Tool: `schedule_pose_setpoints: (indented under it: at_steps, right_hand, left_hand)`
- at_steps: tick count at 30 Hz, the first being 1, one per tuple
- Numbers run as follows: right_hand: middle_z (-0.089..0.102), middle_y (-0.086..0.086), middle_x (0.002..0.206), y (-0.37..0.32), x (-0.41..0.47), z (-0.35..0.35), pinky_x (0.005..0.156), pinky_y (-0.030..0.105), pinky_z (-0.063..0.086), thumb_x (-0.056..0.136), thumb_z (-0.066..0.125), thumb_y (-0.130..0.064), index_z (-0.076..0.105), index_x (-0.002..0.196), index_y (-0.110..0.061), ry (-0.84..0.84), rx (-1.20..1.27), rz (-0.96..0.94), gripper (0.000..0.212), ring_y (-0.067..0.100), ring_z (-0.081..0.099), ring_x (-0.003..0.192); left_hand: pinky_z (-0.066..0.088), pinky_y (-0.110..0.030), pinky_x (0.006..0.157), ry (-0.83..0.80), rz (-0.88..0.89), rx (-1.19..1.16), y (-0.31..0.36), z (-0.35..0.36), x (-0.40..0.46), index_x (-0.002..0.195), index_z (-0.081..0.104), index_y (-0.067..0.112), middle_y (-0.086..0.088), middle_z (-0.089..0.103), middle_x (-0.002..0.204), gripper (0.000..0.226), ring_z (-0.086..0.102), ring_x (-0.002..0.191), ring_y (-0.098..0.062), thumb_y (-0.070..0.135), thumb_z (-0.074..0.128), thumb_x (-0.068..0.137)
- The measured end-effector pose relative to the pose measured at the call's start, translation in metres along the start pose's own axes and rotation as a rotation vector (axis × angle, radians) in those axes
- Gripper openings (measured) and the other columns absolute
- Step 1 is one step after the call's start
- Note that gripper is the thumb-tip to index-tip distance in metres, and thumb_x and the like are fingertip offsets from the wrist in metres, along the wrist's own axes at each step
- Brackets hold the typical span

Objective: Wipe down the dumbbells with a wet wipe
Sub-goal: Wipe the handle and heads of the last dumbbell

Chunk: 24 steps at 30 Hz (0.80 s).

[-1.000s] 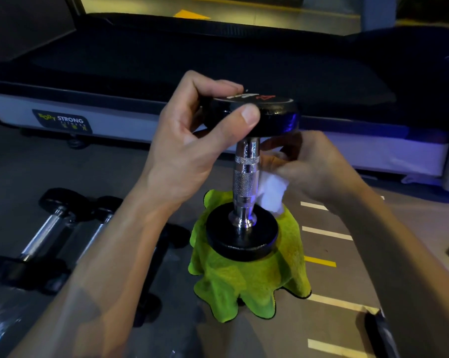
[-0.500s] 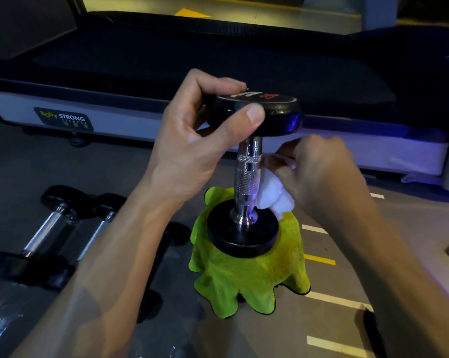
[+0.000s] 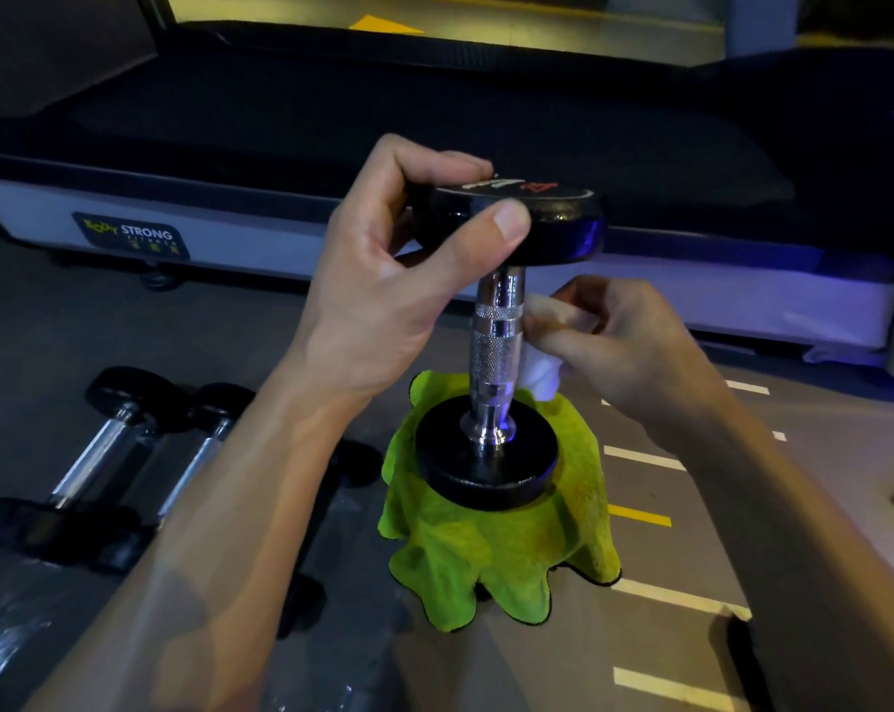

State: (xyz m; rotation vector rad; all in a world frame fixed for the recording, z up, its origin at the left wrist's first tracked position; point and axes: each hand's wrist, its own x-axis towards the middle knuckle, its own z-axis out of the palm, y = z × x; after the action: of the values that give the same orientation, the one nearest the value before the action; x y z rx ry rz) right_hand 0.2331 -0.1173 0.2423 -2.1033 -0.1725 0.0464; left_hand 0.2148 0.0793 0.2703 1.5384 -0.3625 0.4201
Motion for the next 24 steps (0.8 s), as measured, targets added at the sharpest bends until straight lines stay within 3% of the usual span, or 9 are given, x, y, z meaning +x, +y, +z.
schedule_pose_setpoints:
  at_steps: [2, 4, 7, 10, 13, 16, 18, 20, 24]
  right_hand:
    - [0.074, 0.015, 0.070, 0.001, -0.008, 0.003, 0.072, 0.035, 0.054, 0.093, 0.068, -0.011, 0.064, 0.081, 0.007, -0.133, 0.145, 0.003, 0.022, 0.025, 0.069, 0.070]
    - [0.076, 0.021, 0.084, 0.006, -0.017, 0.005, 0.082, 0.045, 0.060, 0.096, 0.063, -0.010, 0.065, 0.091, 0.006, -0.235, 0.276, 0.073, 0.017, 0.033, 0.074, 0.082]
    - [0.078, 0.009, 0.103, 0.015, -0.024, 0.006, 0.086, 0.041, 0.062, 0.091, 0.063, -0.007, 0.067, 0.112, -0.013, -0.181, 0.279, 0.090, 0.022, 0.027, 0.075, 0.099]
    - [0.079, -0.006, 0.093, 0.012, -0.027, 0.004, 0.078, 0.026, 0.054, 0.094, 0.053, -0.002, 0.077, 0.101, -0.020, -0.172, 0.113, -0.028, 0.031, 0.008, 0.071, 0.087]
    - [0.076, 0.016, 0.095, 0.008, -0.023, 0.005, 0.090, 0.045, 0.058, 0.090, 0.048, -0.020, 0.074, 0.091, -0.001, -0.185, 0.124, 0.005, 0.032, 0.032, 0.073, 0.095]
    - [0.073, 0.033, 0.094, 0.006, -0.014, 0.011, 0.090, 0.053, 0.057, 0.090, 0.044, -0.022, 0.069, 0.085, 0.014, -0.252, 0.412, 0.054, 0.044, 0.046, 0.070, 0.093]
    - [0.065, 0.042, 0.114, 0.002, -0.010, 0.022, 0.092, 0.056, 0.057, 0.097, 0.044, -0.035, 0.069, 0.099, 0.010, -0.263, 0.647, 0.166, 0.052, 0.056, 0.064, 0.096]
    - [0.059, 0.036, 0.112, -0.001, -0.007, 0.038, 0.081, 0.048, 0.051, 0.103, 0.033, -0.051, 0.070, 0.104, -0.003, -0.338, 0.749, 0.216, 0.061, 0.054, 0.057, 0.092]
    - [0.053, 0.041, 0.104, -0.002, -0.003, 0.053, 0.087, 0.061, 0.029, 0.096, 0.032, -0.076, 0.070, 0.102, -0.002, -0.409, 0.785, 0.228, 0.083, 0.052, 0.043, 0.100]
  left_hand:
    - [0.052, -0.036, 0.104, 0.007, -0.002, 0.001, 0.000, 0.000, 0.000, 0.108, 0.061, 0.019, -0.011, 0.068, 0.128, 0.030, 0.066, 0.116, -0.015, 0.035, 0.074, 0.086]
    - [0.052, -0.036, 0.104, 0.005, -0.008, 0.001, 0.000, 0.000, 0.000, 0.108, 0.061, 0.019, -0.009, 0.069, 0.126, 0.031, 0.066, 0.115, -0.015, 0.036, 0.074, 0.086]
    - [0.052, -0.035, 0.103, 0.006, -0.007, 0.003, 0.000, 0.000, 0.000, 0.108, 0.060, 0.019, -0.005, 0.068, 0.125, 0.031, 0.066, 0.115, -0.013, 0.036, 0.074, 0.086]
    - [0.052, -0.037, 0.104, 0.004, -0.004, 0.007, 0.001, 0.002, 0.000, 0.107, 0.061, 0.020, -0.007, 0.069, 0.126, 0.031, 0.066, 0.115, -0.015, 0.036, 0.075, 0.085]
    - [0.052, -0.040, 0.105, 0.005, -0.010, 0.009, 0.001, 0.003, -0.001, 0.107, 0.061, 0.021, -0.007, 0.069, 0.127, 0.032, 0.066, 0.116, -0.018, 0.038, 0.076, 0.084]
    - [0.052, -0.041, 0.106, 0.001, -0.013, 0.018, 0.001, 0.003, -0.001, 0.108, 0.061, 0.020, -0.008, 0.069, 0.127, 0.033, 0.066, 0.116, -0.019, 0.038, 0.076, 0.084]
    - [0.052, -0.041, 0.106, 0.002, -0.014, 0.024, 0.001, 0.004, -0.001, 0.108, 0.061, 0.019, -0.008, 0.068, 0.127, 0.035, 0.066, 0.116, -0.019, 0.039, 0.076, 0.084]
    - [0.053, -0.040, 0.105, -0.003, -0.014, 0.016, 0.001, 0.003, -0.001, 0.109, 0.061, 0.019, -0.008, 0.068, 0.127, 0.035, 0.066, 0.116, -0.018, 0.038, 0.075, 0.084]
    - [0.052, -0.042, 0.108, -0.034, 0.016, -0.015, 0.001, -0.003, -0.004, 0.110, 0.059, 0.019, -0.009, 0.066, 0.129, 0.032, 0.066, 0.120, -0.019, 0.033, 0.074, 0.085]
